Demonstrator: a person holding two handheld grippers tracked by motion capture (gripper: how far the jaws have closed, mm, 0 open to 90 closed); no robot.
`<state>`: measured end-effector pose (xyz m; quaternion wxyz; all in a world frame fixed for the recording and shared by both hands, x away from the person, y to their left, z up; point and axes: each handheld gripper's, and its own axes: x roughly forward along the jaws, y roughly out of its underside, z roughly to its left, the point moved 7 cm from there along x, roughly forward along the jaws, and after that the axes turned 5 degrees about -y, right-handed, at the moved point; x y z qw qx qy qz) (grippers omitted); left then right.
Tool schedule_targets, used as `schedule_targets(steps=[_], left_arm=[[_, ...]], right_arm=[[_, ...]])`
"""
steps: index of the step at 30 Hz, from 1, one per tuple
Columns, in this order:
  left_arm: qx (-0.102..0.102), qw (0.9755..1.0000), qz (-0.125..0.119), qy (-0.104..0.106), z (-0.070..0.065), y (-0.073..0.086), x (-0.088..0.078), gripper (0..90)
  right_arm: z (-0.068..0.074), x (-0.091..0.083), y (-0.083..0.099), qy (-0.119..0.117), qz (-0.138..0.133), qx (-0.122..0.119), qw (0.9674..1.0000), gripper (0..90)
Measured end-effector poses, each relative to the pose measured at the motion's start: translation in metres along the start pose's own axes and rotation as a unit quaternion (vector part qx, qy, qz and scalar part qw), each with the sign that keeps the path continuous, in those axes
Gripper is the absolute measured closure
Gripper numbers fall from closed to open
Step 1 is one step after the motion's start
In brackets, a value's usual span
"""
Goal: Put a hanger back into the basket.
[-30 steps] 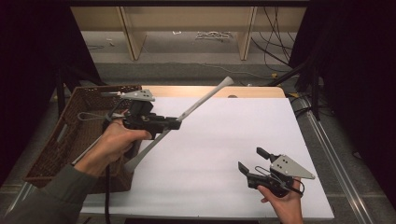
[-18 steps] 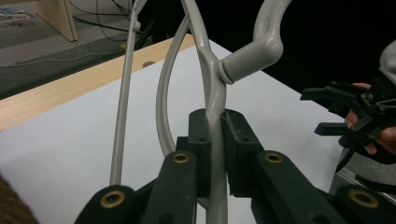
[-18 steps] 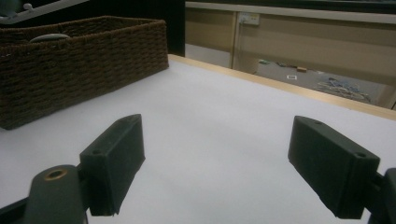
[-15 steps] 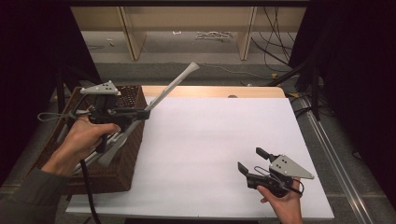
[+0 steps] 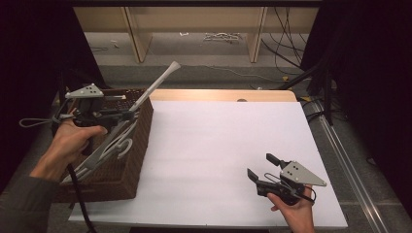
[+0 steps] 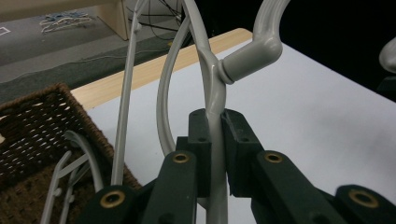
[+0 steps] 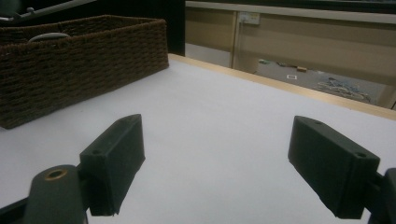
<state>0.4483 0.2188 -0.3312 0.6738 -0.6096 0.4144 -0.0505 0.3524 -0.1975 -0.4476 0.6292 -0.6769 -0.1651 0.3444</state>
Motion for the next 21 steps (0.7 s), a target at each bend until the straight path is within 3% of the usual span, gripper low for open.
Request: schedule_targets(steps=[3, 12, 17, 19, 21], left_arm=[[0.010, 0.9998, 0.011, -0.015, 0.007, 0.005, 0.000, 82.4], [-0.004, 0.9997, 0.006, -0.024, 0.030, 0.021, -0.003, 82.3], [-0.012, 0.9994, 0.003, -0.032, 0.043, 0.031, -0.012, 82.3], [-0.006, 0.9990, 0.000, -0.045, 0.050, 0.034, -0.016, 82.3], [-0.015, 0.9990, 0.002, -0.043, 0.051, 0.039, -0.019, 82.3]], right_arm=[[0.000, 0.000, 0.000, 0.000, 0.001, 0.000, 1.0000, 19.5], [0.000, 0.000, 0.000, 0.000, 0.001, -0.001, 1.0000, 19.5], [0.000, 0.001, 0.000, -0.003, -0.001, 0.001, 1.0000, 19.5], [0.000, 0.001, 0.001, 0.000, 0.002, 0.000, 1.0000, 19.5], [0.001, 0.001, 0.001, -0.001, 0.004, 0.000, 1.0000, 19.5]])
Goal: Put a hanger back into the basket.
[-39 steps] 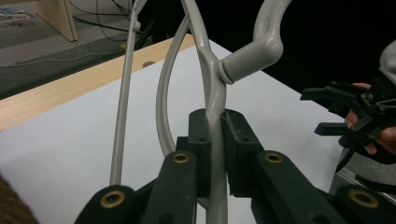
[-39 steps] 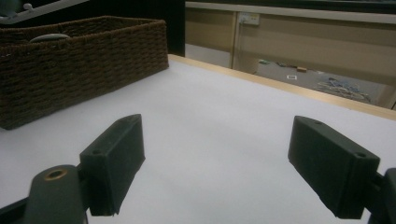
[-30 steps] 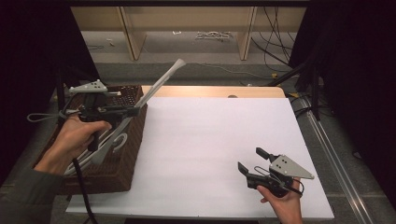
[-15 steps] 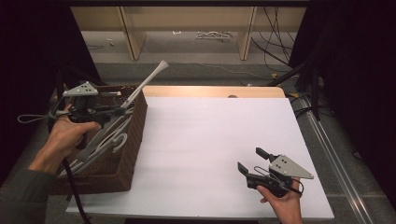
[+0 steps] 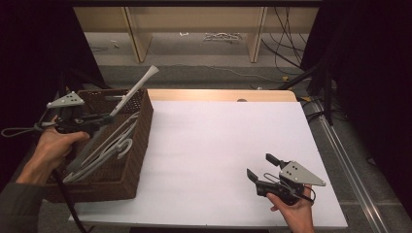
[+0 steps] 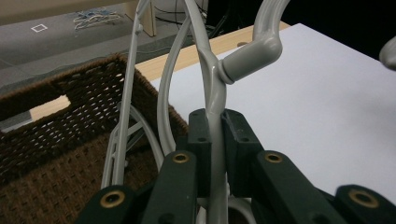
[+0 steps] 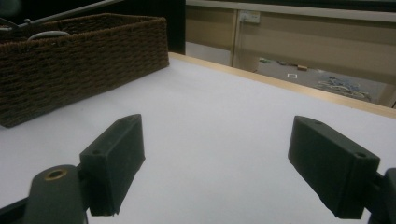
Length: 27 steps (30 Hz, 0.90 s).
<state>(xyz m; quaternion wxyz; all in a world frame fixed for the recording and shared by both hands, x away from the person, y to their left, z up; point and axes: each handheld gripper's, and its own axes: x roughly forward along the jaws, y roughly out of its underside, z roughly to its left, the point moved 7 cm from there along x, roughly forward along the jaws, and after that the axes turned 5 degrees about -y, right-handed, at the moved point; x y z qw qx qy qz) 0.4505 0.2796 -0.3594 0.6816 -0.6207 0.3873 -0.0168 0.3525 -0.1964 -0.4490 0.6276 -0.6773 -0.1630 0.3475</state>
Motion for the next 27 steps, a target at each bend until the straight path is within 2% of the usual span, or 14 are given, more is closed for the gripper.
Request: schedule_targets(steps=[5, 18, 20, 27], left_arm=[[0.005, 1.0000, -0.003, -0.008, 0.007, 0.008, -0.006, 82.3], [-0.013, 0.9997, 0.009, -0.018, 0.027, 0.033, -0.014, 82.2], [-0.013, 0.9998, 0.007, -0.015, 0.028, 0.036, -0.014, 82.3], [-0.015, 0.9995, 0.022, -0.016, 0.030, 0.051, -0.015, 82.1]], right_arm=[[0.001, 0.001, 0.001, -0.004, 0.004, 0.001, 1.0000, 19.5], [0.000, 0.002, 0.001, -0.002, 0.001, 0.003, 1.0000, 19.5], [0.000, 0.002, 0.001, -0.003, 0.006, 0.002, 1.0000, 19.5], [0.001, 0.003, 0.001, -0.006, 0.002, 0.004, 1.0000, 19.5]])
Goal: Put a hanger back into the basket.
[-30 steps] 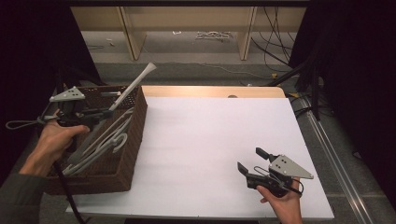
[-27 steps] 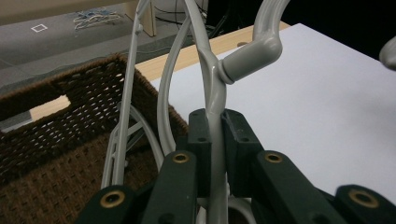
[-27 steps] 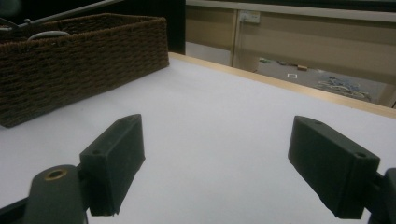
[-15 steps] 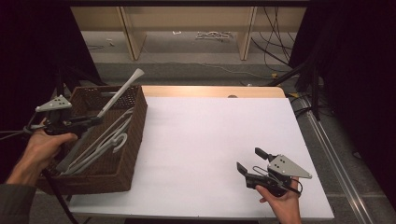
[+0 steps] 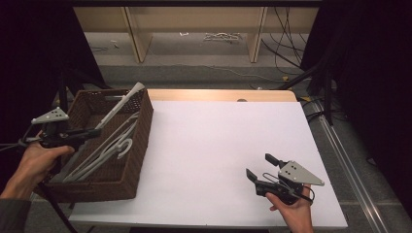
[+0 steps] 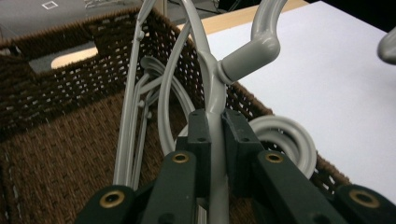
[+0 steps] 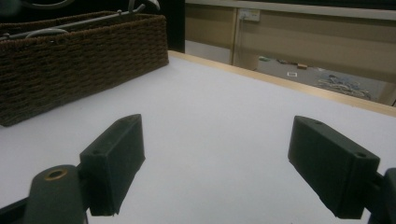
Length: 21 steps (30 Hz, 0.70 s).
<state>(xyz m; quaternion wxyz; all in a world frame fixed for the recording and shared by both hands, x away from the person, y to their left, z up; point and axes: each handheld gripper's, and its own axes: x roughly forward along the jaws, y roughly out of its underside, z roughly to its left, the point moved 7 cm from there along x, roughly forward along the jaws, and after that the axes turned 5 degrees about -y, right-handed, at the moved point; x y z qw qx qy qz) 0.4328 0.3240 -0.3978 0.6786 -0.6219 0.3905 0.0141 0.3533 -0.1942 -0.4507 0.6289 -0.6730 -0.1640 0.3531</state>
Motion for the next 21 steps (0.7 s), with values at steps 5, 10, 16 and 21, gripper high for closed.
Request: schedule_targets(steps=[5, 10, 16, 21], left_arm=[[-0.006, 1.0000, 0.008, 0.003, 0.003, 0.011, 0.001, 82.1], [-0.007, 0.9999, 0.012, -0.001, 0.004, 0.015, 0.004, 82.1], [-0.004, 0.9996, 0.029, -0.005, 0.004, 0.020, 0.012, 82.0], [0.007, 0.9983, 0.057, -0.013, 0.006, 0.028, 0.020, 81.8]], right_arm=[[-0.001, 0.000, 0.000, 0.004, -0.001, 0.000, 1.0000, 19.5], [-0.001, 0.000, 0.000, 0.006, 0.002, -0.002, 1.0000, 19.5], [0.000, 0.000, 0.000, 0.002, -0.004, 0.001, 1.0000, 19.5], [0.000, 0.000, 0.000, 0.001, -0.004, 0.001, 1.0000, 19.5]])
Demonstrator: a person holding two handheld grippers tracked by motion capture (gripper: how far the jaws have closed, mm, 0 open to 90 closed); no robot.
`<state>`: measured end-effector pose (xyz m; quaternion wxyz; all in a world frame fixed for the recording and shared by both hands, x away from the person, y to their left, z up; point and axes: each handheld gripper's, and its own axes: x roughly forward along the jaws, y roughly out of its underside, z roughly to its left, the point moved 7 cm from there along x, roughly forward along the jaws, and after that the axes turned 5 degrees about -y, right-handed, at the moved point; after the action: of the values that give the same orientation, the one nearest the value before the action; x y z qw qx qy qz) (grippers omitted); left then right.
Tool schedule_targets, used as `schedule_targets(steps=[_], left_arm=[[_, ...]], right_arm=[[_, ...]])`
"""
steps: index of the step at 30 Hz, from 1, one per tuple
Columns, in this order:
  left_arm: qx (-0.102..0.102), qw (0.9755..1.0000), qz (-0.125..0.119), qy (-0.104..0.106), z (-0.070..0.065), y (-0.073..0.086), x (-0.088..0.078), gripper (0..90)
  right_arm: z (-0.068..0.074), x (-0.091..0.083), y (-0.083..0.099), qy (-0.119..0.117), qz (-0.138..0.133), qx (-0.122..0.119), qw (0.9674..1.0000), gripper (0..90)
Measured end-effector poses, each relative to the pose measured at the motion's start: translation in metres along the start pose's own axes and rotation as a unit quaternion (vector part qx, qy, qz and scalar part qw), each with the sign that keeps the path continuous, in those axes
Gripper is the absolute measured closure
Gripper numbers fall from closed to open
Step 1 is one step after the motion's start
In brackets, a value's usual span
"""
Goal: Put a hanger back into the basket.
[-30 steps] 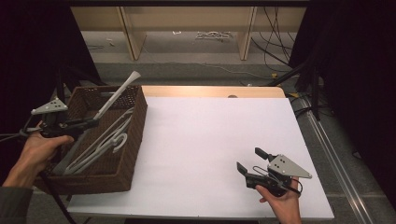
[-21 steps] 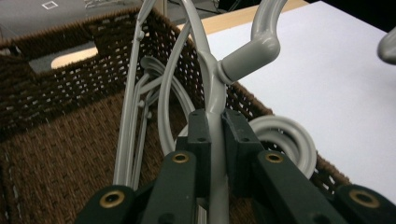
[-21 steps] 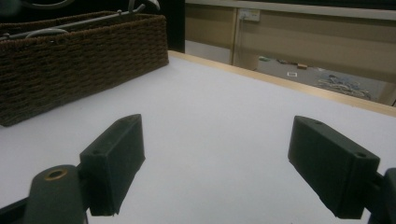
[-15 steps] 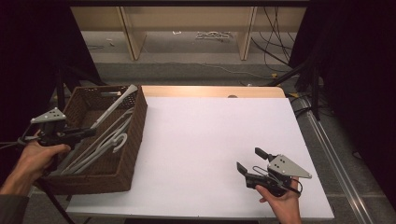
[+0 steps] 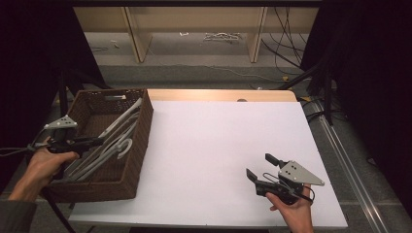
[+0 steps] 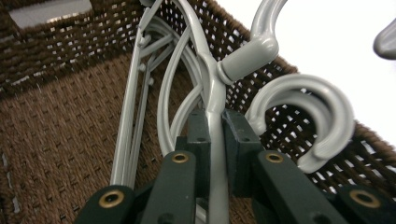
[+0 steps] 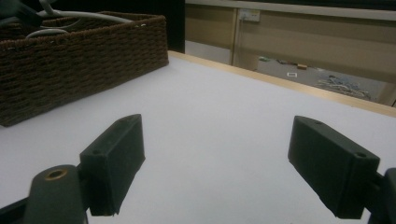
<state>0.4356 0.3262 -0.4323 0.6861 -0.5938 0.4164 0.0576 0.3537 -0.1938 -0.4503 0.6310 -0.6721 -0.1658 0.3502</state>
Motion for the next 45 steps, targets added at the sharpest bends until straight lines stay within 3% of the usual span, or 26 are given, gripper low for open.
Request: schedule_targets(steps=[7, 11, 12, 14, 22, 28, 32, 36, 45], left_arm=[[0.002, 0.9997, 0.018, -0.013, 0.001, 0.008, 0.008, 81.9], [-0.001, 0.9994, 0.033, -0.009, 0.002, 0.015, 0.015, 81.8], [0.009, 0.9990, 0.042, -0.010, 0.003, 0.017, 0.016, 81.8], [0.008, 0.9988, 0.049, -0.007, 0.003, 0.019, 0.019, 81.8], [0.012, 0.9976, 0.066, -0.017, 0.005, 0.024, 0.020, 80.9], [-0.001, 0.9978, 0.065, -0.015, 0.007, 0.025, 0.020, 78.7], [-0.024, 0.9978, 0.056, -0.023, 0.009, 0.021, 0.016, 59.9], [-0.018, 0.9981, 0.050, -0.031, 0.007, 0.015, 0.009, 52.0], [-0.016, 0.9989, 0.018, -0.039, -0.010, -0.003, -0.004, 40.7]], right_arm=[[0.000, 0.000, 0.000, 0.001, 0.001, -0.001, 1.0000, 19.5], [0.000, -0.001, 0.000, 0.001, 0.006, -0.003, 1.0000, 19.5], [0.000, -0.001, 0.000, 0.002, 0.002, -0.003, 1.0000, 19.5], [0.000, -0.001, 0.000, 0.002, 0.002, -0.003, 1.0000, 19.5], [0.000, -0.001, 0.000, 0.000, 0.006, -0.003, 1.0000, 19.5], [0.000, 0.000, 0.000, 0.001, 0.004, -0.002, 1.0000, 19.5], [0.000, 0.000, 0.000, 0.001, 0.003, -0.002, 1.0000, 19.6], [-0.001, 0.000, 0.001, 0.005, 0.005, -0.003, 1.0000, 19.6], [0.000, 0.000, 0.000, 0.000, 0.004, -0.001, 1.0000, 19.5]])
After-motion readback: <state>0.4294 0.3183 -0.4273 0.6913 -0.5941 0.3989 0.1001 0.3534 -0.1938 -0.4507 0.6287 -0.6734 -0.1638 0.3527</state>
